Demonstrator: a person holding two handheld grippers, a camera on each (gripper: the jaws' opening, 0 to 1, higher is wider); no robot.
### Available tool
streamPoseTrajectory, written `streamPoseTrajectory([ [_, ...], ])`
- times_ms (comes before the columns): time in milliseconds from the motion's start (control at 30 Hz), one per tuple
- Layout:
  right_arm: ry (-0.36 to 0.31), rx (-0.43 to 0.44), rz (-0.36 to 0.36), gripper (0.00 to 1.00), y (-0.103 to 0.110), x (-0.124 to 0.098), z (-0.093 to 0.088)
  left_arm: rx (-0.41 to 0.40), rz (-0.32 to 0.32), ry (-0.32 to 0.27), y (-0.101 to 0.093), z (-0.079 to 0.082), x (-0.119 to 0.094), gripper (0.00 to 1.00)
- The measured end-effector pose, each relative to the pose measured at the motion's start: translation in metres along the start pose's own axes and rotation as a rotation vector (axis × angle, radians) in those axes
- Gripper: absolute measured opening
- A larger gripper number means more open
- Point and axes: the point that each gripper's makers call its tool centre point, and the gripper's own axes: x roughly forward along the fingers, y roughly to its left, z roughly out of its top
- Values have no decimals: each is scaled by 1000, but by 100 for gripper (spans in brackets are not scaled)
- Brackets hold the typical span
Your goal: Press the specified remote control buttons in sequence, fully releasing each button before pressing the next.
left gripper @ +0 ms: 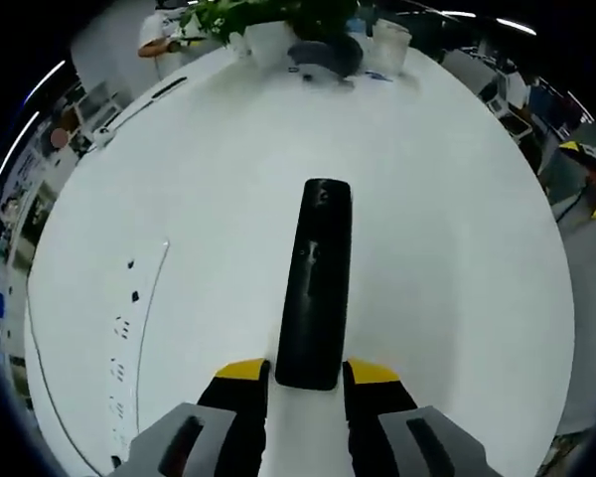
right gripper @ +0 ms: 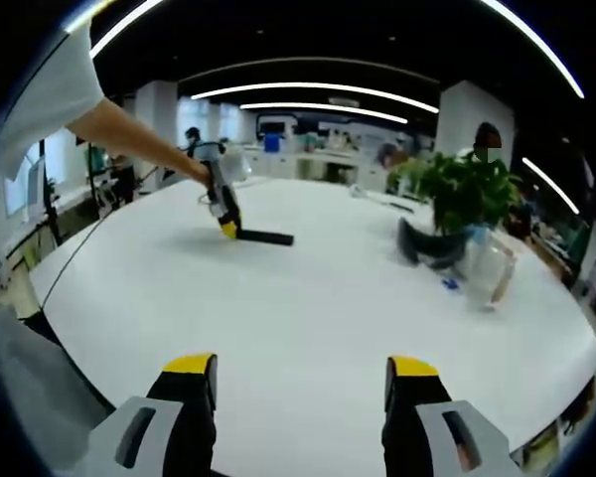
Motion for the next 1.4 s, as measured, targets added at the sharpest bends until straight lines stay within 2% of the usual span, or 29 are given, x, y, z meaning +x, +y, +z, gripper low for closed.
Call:
streamPoseTrajectory([
  [133, 2, -4, 1, 66, 0, 0, 0, 1, 2, 3, -2, 1, -1, 25],
  [233, -1, -9, 5, 66, 1, 0, 0, 33, 14, 26, -7, 2, 0, 23],
  [467, -3, -23, 3, 64, 2, 0, 0, -20, 48, 50, -6, 0, 1, 22],
  [800, -30, -27, 13, 62, 5, -3, 4, -38, 44, 102, -22, -3, 4, 22],
  [933, -41, -30, 31, 62, 9, -4, 7, -12, 45, 128, -29, -5, 6, 22],
  [1400, -55, -12, 69, 62, 18, -6, 10, -55, 55, 131, -38, -8, 7, 22],
])
